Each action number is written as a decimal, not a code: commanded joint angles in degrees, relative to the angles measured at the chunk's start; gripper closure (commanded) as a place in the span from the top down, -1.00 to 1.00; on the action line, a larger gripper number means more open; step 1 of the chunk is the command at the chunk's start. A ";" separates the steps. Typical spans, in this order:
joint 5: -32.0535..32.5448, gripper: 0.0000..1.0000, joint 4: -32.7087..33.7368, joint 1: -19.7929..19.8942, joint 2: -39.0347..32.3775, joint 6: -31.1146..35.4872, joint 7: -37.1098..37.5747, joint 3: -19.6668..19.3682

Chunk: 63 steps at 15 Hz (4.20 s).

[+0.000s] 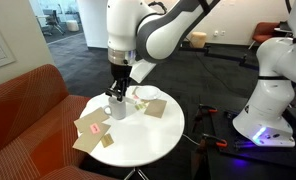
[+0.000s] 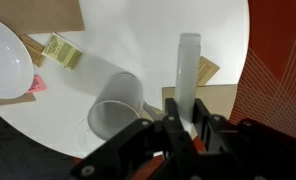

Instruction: Take the marker from the table and put it in the white cup

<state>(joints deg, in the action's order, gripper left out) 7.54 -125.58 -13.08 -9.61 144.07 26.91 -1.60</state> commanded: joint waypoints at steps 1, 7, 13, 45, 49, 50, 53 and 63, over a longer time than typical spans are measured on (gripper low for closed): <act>5.51 -0.89 -0.04 0.35 0.49 0.50 6.27 0.18; 26.49 -0.89 0.37 -0.79 1.52 0.36 30.79 -1.73; 46.82 -0.89 1.62 -0.65 1.55 -5.51 55.88 0.14; 80.58 -0.89 12.96 -2.86 -20.79 -45.36 115.13 10.61; 81.43 -0.89 15.92 -2.87 -24.52 -46.92 114.70 10.38; 81.53 -0.89 16.62 -2.84 -25.32 -47.14 114.57 10.36; 82.16 -0.89 18.39 -2.90 -27.50 -48.09 114.17 10.17; 82.89 -0.89 23.46 -2.58 -33.97 -48.75 113.00 9.64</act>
<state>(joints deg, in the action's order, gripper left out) 89.63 -104.62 -15.67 -41.54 97.18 140.88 8.14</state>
